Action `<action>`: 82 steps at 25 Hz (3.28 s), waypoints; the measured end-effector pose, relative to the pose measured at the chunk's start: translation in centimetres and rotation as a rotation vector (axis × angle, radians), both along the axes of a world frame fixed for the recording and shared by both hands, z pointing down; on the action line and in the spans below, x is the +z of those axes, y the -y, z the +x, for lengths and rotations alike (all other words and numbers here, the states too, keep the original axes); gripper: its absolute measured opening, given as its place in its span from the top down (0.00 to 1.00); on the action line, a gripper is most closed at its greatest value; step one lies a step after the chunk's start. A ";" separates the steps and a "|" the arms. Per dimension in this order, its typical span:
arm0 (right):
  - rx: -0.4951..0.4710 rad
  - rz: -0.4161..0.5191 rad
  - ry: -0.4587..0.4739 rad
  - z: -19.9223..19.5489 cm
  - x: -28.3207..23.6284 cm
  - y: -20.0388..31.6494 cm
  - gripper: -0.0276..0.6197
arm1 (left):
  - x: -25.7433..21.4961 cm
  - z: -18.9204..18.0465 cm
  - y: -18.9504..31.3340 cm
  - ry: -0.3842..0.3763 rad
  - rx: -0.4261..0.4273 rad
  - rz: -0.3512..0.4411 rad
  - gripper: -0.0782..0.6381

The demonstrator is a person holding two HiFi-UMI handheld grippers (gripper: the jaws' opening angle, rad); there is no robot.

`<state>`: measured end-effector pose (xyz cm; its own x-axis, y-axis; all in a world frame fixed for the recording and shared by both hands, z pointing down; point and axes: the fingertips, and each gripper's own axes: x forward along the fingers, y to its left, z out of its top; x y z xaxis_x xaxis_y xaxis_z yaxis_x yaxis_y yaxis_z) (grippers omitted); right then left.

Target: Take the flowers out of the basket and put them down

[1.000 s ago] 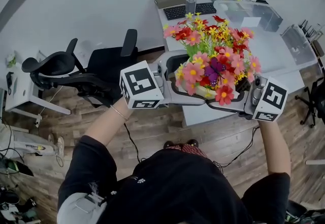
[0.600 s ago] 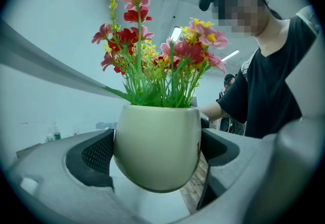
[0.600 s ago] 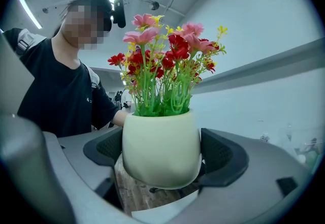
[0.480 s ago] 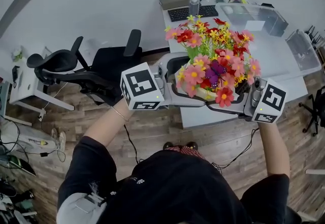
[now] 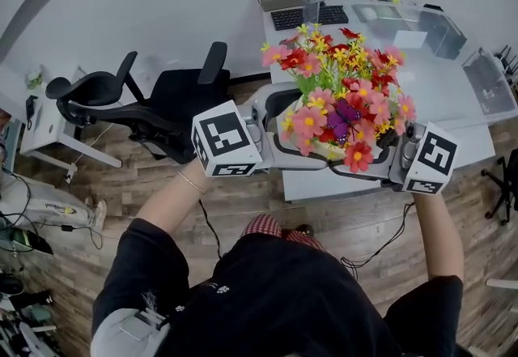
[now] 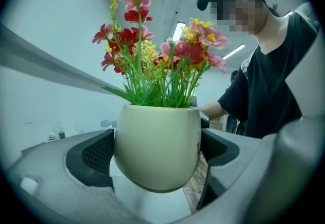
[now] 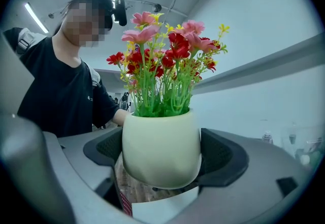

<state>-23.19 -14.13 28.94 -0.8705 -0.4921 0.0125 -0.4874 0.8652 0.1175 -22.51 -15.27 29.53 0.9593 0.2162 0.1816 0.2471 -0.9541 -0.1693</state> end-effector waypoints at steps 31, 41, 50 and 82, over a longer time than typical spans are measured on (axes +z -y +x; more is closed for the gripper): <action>0.197 -0.068 0.026 -2.4 0.8 7.1 0.24 | 0.9 -2.2 6.9 0.041 0.196 -0.050 0.16; 0.250 -0.092 0.042 -1.9 2.4 7.5 0.24 | 2.5 -1.6 7.2 0.071 0.247 -0.066 0.16; 0.281 -0.115 0.054 -1.3 3.9 8.2 0.24 | 4.0 -1.0 7.8 0.090 0.280 -0.074 0.16; 0.340 -0.185 0.062 -0.1 9.6 9.4 0.24 | 9.7 0.3 8.8 0.152 0.338 -0.092 0.16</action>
